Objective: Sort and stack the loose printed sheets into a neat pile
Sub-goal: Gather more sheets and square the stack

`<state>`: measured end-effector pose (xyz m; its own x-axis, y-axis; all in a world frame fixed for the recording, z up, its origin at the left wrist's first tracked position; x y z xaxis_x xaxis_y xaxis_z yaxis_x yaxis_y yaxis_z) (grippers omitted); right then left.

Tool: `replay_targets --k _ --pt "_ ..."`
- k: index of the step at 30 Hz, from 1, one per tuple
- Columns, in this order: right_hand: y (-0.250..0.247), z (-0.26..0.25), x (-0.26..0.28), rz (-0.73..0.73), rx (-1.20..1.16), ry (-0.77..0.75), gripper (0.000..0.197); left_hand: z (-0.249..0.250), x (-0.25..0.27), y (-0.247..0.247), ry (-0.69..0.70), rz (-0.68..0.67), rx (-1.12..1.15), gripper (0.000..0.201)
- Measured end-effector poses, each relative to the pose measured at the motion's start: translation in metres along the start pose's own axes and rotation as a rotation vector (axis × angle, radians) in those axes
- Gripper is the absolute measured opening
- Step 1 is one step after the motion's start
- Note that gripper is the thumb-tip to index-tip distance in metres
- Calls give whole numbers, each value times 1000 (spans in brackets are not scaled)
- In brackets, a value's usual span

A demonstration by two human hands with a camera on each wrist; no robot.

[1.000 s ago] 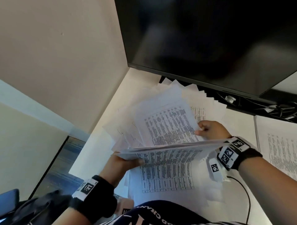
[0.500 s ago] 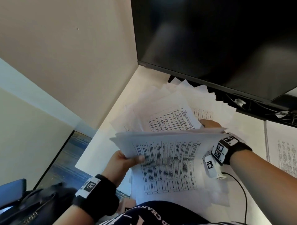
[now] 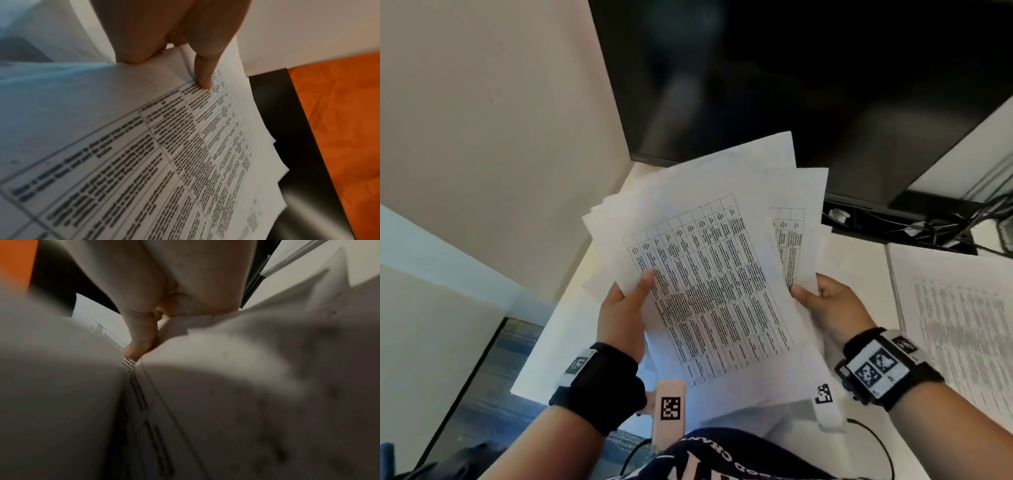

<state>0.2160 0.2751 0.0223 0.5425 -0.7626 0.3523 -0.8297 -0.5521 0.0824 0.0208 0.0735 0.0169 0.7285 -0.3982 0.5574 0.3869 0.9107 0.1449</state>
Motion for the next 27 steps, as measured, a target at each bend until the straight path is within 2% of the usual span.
replay_targets --k 3,6,9,11,14,17,19,21,24,27 --pt "5 0 12 -34 148 -41 17 -1 -2 19 -2 1 -8 50" --pt "4 -1 21 -37 161 -50 21 -2 -3 33 11 -42 -91 63" --pt "-2 -6 24 15 81 -43 50 3 -2 43 115 -95 -265 54" --pt "-4 -14 20 -13 208 -143 51 13 4 51 183 -111 -322 55" --pt "-6 -35 13 55 400 -290 22 39 20 66 347 -141 -379 43" --pt "-3 -63 18 155 361 -492 31 69 42 81 585 -135 -375 43" --pt "0 -76 27 199 342 -618 31 82 56 87 682 -136 -333 43" --pt "1 -75 34 209 339 -654 33 84 63 90 697 -169 -298 43" --pt "4 -60 36 161 345 -603 33 76 67 92 634 -206 -307 56" --pt "5 -53 32 183 324 -587 36 69 58 92 582 -215 -306 44"
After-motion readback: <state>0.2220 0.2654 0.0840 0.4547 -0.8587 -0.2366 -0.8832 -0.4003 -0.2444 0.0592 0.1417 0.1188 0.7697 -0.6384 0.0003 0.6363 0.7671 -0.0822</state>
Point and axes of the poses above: each hand's wrist, its own x-axis away from the middle knuckle, its own y-axis out of the palm, z = x × y, the point moved 1 cm from there along -x, towards the middle knuckle, and after that the axes turned 9 degrees about -y, right-handed, at the moved point
